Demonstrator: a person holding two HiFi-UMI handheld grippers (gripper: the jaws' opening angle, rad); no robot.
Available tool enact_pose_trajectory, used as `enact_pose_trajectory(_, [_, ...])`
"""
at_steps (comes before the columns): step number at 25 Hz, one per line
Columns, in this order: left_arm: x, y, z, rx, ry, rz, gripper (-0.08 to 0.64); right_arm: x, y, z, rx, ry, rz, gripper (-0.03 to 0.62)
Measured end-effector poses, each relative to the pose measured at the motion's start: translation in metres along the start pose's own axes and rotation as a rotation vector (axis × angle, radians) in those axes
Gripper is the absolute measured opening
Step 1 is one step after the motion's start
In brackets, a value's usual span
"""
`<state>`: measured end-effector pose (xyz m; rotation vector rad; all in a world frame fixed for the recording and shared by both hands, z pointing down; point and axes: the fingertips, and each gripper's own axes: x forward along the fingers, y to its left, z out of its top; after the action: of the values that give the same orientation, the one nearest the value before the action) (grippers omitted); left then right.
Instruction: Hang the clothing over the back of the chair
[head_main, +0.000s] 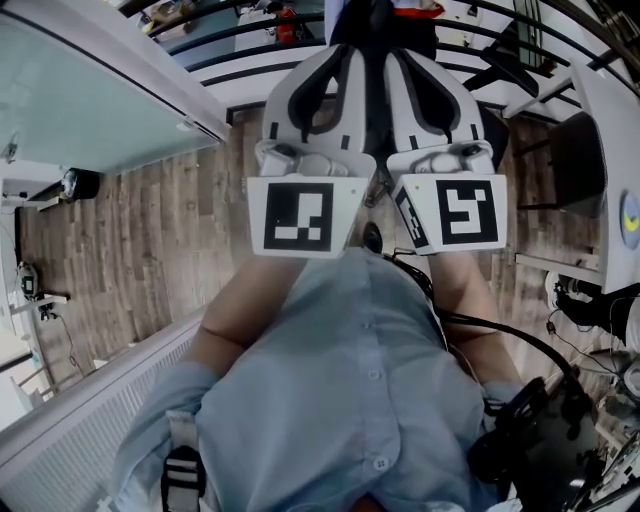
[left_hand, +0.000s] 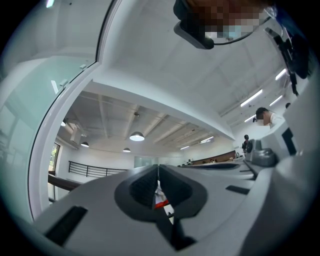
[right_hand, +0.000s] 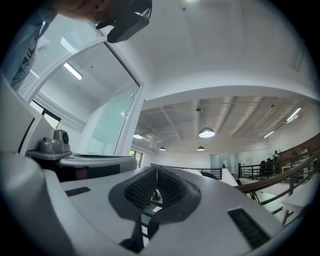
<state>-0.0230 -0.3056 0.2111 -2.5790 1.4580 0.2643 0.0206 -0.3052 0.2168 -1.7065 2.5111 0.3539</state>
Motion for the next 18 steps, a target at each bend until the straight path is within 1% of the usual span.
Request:
enact_pose_trajectory(8, [0.011, 0.005, -0.003, -0.004, 0.01, 0.019, 0.018, 0.008, -0.006, 0.0, -0.001, 0.004, 0.011, 0.011])
enact_pose_trajectory(14, [0.019, 0.002, -0.013, -0.001, 0.017, 0.021, 0.018, 0.01, -0.015, -0.008, 0.01, 0.0, 0.01, 0.011])
enact_pose_trajectory(18, [0.019, 0.002, -0.012, -0.001, 0.02, 0.022, 0.018, 0.01, -0.015, -0.007, 0.013, -0.002, 0.01, 0.011])
